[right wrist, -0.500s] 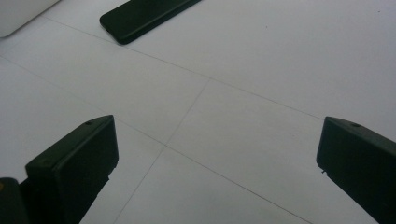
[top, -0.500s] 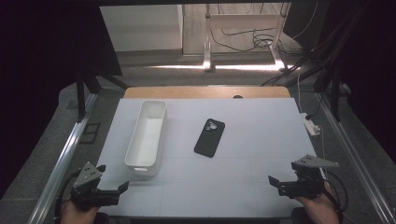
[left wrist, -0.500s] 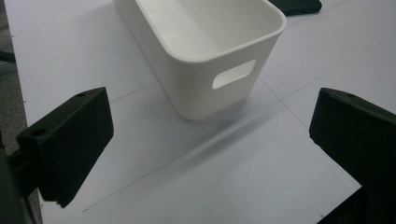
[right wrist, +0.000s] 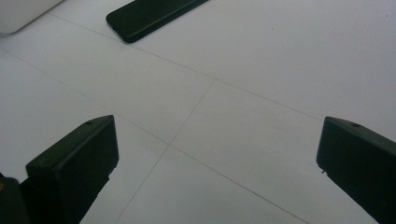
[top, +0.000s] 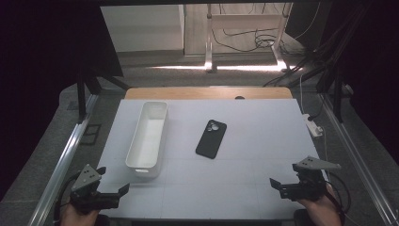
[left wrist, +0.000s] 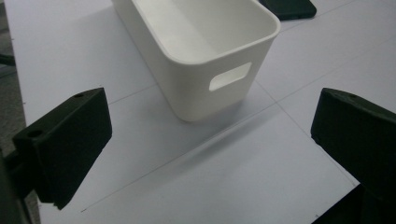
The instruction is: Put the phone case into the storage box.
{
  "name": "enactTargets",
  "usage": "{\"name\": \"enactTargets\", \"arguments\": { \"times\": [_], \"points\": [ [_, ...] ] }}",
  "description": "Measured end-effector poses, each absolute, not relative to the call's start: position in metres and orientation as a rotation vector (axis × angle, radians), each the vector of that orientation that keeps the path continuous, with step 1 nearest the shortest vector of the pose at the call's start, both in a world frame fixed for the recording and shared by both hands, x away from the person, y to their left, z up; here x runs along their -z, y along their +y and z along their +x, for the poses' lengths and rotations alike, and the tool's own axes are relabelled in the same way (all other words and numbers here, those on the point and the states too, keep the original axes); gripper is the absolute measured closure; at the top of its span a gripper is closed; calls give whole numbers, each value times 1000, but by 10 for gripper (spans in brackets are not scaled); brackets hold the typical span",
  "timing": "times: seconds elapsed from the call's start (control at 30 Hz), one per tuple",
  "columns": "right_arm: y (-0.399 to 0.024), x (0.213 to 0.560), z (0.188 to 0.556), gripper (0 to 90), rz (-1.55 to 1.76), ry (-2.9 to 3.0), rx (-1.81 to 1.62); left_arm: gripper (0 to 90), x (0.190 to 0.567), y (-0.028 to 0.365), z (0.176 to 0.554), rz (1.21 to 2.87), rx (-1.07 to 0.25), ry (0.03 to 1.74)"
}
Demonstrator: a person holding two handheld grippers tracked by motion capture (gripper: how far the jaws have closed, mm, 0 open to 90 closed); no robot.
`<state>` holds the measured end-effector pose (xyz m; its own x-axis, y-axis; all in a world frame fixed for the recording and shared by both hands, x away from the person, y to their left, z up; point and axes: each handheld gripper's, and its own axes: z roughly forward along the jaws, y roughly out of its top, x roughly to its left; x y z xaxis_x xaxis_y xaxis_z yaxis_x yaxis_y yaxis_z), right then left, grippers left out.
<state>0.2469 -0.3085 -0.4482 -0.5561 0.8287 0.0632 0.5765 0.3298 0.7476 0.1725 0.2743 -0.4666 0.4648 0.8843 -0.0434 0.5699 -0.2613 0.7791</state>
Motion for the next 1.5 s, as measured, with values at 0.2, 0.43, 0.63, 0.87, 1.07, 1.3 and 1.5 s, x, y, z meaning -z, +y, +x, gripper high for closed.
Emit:
{"name": "enactTargets", "arguments": {
  "times": [0.2,0.43,0.63,0.87,1.07,1.3,1.5],
  "points": [
    [-309,448,247,0,1260,2267,-1074,0,467,275,173,1962,-504,1191],
    [-308,448,247,0,1244,2275,-1081,0,467,275,174,1966,-493,1190],
    [-308,447,247,0,1235,2278,-1090,0,467,274,174,1964,-514,1203],
    [-306,447,249,0,1204,2287,-1055,0,467,273,174,1962,-504,1206],
    [-302,446,254,0,1202,2308,-1050,0,468,274,175,1959,-485,1216],
    [-297,444,262,0,1172,2343,-1049,0,468,274,175,1964,-478,1211],
    [-292,442,268,0,1157,2365,-1033,1,468,271,175,1989,-484,1202]
  ]
}}
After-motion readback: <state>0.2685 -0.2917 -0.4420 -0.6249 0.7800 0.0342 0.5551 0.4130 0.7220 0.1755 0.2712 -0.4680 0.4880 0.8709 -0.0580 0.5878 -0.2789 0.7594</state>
